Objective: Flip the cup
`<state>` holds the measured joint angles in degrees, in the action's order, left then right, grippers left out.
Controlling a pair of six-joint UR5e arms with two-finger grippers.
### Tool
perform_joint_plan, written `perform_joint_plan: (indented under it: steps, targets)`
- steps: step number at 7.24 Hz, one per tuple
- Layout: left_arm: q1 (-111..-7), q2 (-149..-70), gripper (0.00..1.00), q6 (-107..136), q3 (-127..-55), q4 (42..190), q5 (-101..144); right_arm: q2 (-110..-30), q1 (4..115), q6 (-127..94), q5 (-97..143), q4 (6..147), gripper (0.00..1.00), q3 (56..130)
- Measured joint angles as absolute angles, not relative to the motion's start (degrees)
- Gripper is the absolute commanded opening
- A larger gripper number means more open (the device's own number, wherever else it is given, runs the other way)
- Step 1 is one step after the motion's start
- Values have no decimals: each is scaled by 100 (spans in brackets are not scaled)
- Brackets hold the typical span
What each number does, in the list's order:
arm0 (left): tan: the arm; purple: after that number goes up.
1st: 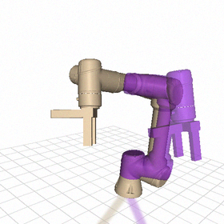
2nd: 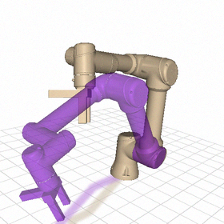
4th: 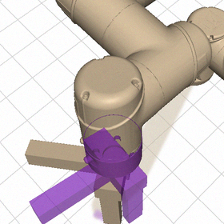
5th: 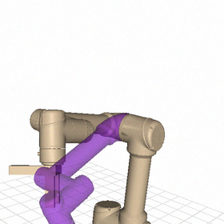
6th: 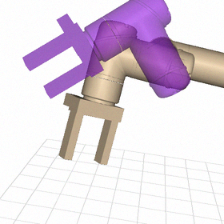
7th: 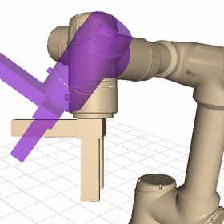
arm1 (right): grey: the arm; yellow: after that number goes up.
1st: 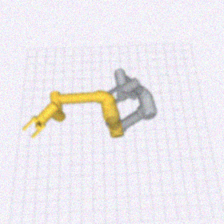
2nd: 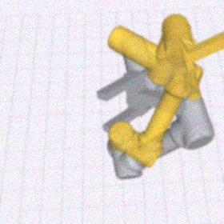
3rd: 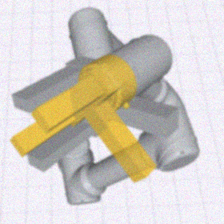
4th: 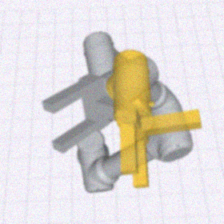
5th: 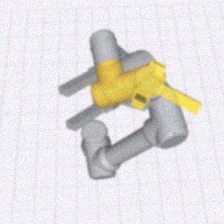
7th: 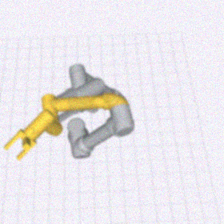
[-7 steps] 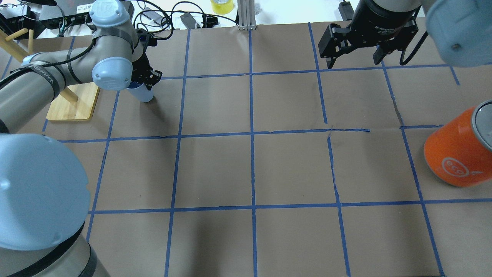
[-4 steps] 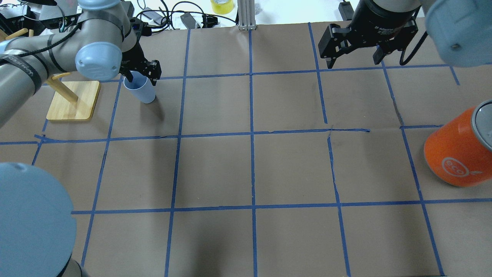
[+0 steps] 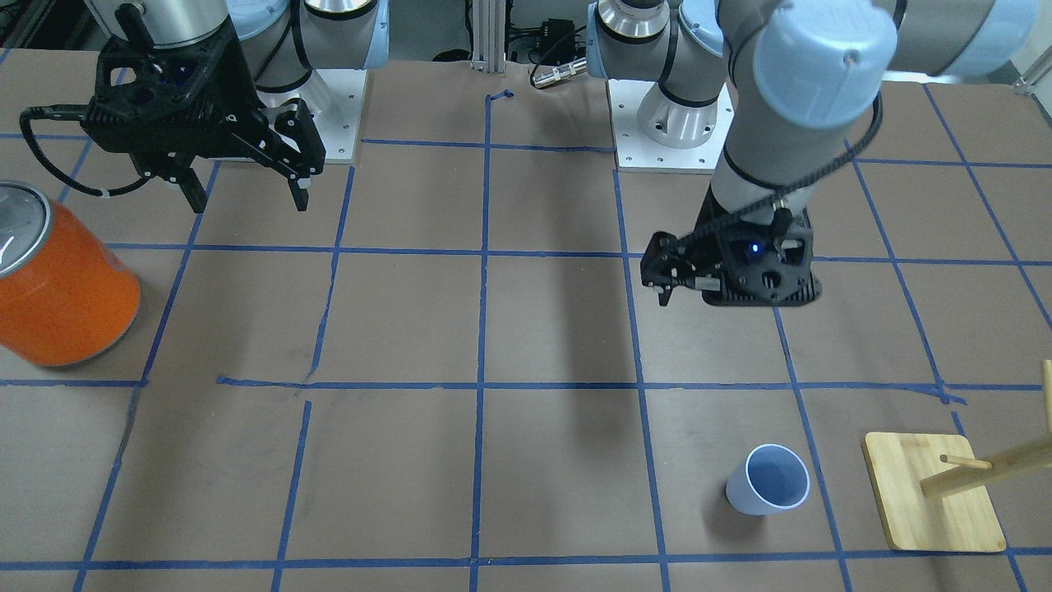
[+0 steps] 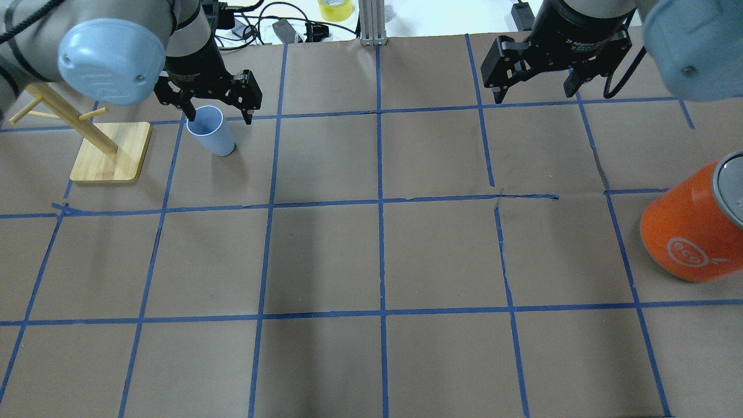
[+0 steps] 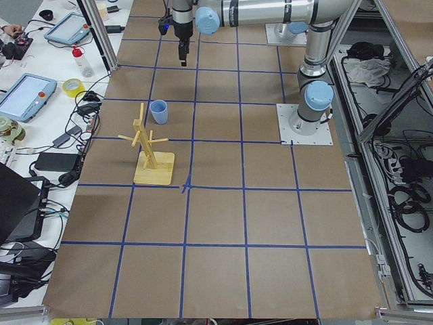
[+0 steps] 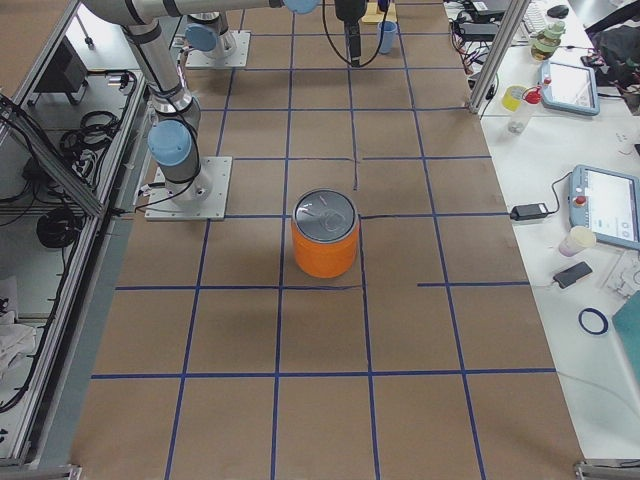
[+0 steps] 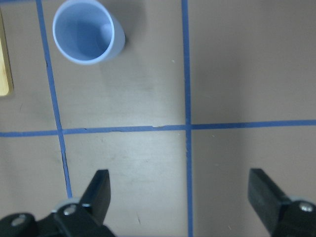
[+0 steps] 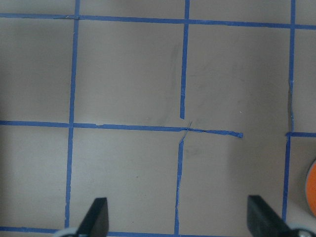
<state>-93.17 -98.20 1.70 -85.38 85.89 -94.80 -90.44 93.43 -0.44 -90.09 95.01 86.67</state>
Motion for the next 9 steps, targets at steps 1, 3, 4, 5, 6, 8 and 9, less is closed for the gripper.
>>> perform_joint_plan:
  steps: [1, 3, 4, 5, 6, 8, 9]
  targets:
    - [-9355, -9461, 100, 246, -8537, 8975, -9398, -9044, 9343, -44, -9009, 9501, 100, 8670]
    - [-9351, -8965, 100, 278, -8583, 9199, -9355, -9044, 9339, -44, -9009, 9501, 100, 8671]
    - [-9305, -8924, 100, 275, -8610, 9068, -9351, -9044, 9340, -44, -9009, 9501, 100, 8671]
    - [-9249, -8943, 100, 276, -8619, 8812, -9340, -9044, 9340, -44, -9009, 9501, 100, 8669]
    - [-9215, -8941, 100, 272, -8625, 8644, -9353, -9044, 9339, -44, -9009, 9501, 100, 8669]
    - [-9203, -8955, 100, 270, -8682, 8572, -9409, -9047, 9341, -42, -9009, 9501, 100, 8672]
    - [-9202, -8957, 100, 274, -8705, 8570, -9412, -9046, 9342, -40, -9009, 9501, 100, 8670]
